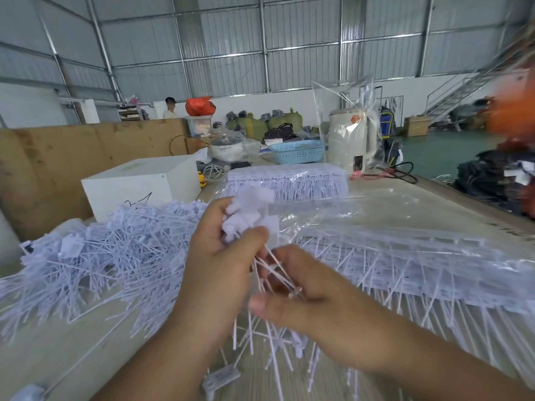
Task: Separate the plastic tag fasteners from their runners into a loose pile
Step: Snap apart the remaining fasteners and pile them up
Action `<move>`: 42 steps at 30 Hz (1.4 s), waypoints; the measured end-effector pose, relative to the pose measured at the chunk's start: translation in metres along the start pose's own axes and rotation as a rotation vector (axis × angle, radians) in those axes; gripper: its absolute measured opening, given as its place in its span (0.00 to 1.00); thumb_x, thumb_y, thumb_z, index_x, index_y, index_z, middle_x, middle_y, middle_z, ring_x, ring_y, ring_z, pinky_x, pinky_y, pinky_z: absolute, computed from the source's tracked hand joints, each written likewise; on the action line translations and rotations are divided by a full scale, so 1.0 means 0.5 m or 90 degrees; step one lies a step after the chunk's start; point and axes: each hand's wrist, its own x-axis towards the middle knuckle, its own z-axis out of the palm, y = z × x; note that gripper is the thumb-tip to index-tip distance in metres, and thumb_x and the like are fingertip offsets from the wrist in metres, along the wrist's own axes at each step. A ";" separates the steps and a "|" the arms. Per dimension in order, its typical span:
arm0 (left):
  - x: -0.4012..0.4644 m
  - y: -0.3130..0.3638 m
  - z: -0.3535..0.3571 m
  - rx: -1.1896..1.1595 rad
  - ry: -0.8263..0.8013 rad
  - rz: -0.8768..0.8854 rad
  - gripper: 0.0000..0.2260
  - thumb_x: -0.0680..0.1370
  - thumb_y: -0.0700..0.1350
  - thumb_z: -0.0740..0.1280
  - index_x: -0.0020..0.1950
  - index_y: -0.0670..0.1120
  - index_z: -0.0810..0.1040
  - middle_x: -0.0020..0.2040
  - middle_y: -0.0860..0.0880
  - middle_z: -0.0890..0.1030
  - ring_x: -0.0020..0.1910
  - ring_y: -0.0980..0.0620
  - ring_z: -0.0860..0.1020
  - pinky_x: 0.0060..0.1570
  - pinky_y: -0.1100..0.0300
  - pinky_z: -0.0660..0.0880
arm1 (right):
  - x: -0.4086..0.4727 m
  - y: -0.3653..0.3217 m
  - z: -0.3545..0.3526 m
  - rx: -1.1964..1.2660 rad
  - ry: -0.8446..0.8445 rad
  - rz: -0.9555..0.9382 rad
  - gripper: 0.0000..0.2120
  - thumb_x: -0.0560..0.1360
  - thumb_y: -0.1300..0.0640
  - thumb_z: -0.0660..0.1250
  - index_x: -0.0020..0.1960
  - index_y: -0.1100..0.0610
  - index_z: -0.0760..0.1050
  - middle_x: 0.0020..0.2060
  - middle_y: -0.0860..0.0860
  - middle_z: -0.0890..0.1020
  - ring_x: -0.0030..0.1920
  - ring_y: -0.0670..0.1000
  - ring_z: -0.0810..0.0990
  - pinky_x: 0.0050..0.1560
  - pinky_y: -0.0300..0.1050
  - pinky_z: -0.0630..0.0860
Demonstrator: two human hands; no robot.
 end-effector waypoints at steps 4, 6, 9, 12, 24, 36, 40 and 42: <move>0.000 0.006 0.006 0.011 0.036 0.061 0.17 0.67 0.41 0.67 0.47 0.63 0.77 0.41 0.59 0.82 0.37 0.59 0.80 0.35 0.65 0.76 | 0.006 -0.006 0.019 0.000 -0.021 -0.009 0.20 0.68 0.47 0.74 0.58 0.43 0.73 0.45 0.48 0.83 0.46 0.48 0.82 0.48 0.51 0.79; -0.003 0.008 0.011 0.014 0.017 0.076 0.19 0.68 0.40 0.67 0.50 0.65 0.76 0.46 0.59 0.82 0.42 0.58 0.81 0.39 0.63 0.76 | 0.007 -0.011 0.023 0.016 0.004 -0.008 0.12 0.71 0.55 0.69 0.53 0.49 0.74 0.38 0.48 0.82 0.37 0.48 0.81 0.38 0.45 0.75; -0.008 0.006 0.021 0.032 -0.019 0.085 0.20 0.69 0.39 0.66 0.53 0.64 0.76 0.48 0.59 0.82 0.45 0.58 0.81 0.43 0.65 0.76 | 0.009 -0.013 0.031 0.102 -0.002 0.012 0.06 0.70 0.61 0.61 0.46 0.61 0.73 0.30 0.55 0.78 0.25 0.52 0.74 0.28 0.45 0.70; -0.010 0.002 0.025 0.028 -0.021 0.079 0.19 0.71 0.41 0.64 0.54 0.64 0.75 0.47 0.58 0.82 0.41 0.57 0.81 0.41 0.68 0.75 | 0.011 -0.019 0.032 0.154 -0.025 0.024 0.08 0.67 0.60 0.62 0.43 0.64 0.74 0.29 0.56 0.77 0.24 0.52 0.72 0.27 0.45 0.69; -0.009 -0.005 0.022 0.036 -0.022 0.076 0.20 0.73 0.44 0.64 0.57 0.67 0.73 0.46 0.56 0.81 0.37 0.54 0.80 0.39 0.60 0.78 | 0.009 -0.029 0.025 0.212 -0.068 0.070 0.07 0.69 0.62 0.65 0.41 0.67 0.76 0.31 0.58 0.75 0.32 0.55 0.73 0.30 0.45 0.72; -0.012 -0.016 0.008 0.030 -0.099 -0.253 0.41 0.61 0.52 0.79 0.68 0.68 0.63 0.47 0.49 0.85 0.38 0.39 0.84 0.35 0.49 0.80 | 0.017 -0.012 0.027 0.304 -0.016 0.038 0.10 0.69 0.58 0.60 0.33 0.53 0.78 0.30 0.55 0.76 0.26 0.52 0.71 0.27 0.44 0.70; -0.008 -0.024 0.014 0.089 -0.116 -0.210 0.20 0.66 0.46 0.69 0.58 0.52 0.76 0.41 0.44 0.85 0.39 0.42 0.84 0.32 0.58 0.78 | 0.015 -0.011 0.025 0.255 -0.035 0.093 0.07 0.71 0.58 0.63 0.39 0.56 0.80 0.31 0.51 0.80 0.30 0.49 0.78 0.31 0.45 0.75; 0.009 -0.025 -0.001 0.165 -0.076 -0.174 0.24 0.69 0.44 0.68 0.65 0.52 0.70 0.38 0.48 0.84 0.35 0.56 0.83 0.32 0.66 0.76 | 0.011 -0.016 0.021 0.206 -0.045 0.100 0.06 0.71 0.55 0.65 0.39 0.55 0.78 0.30 0.45 0.78 0.31 0.45 0.78 0.33 0.44 0.77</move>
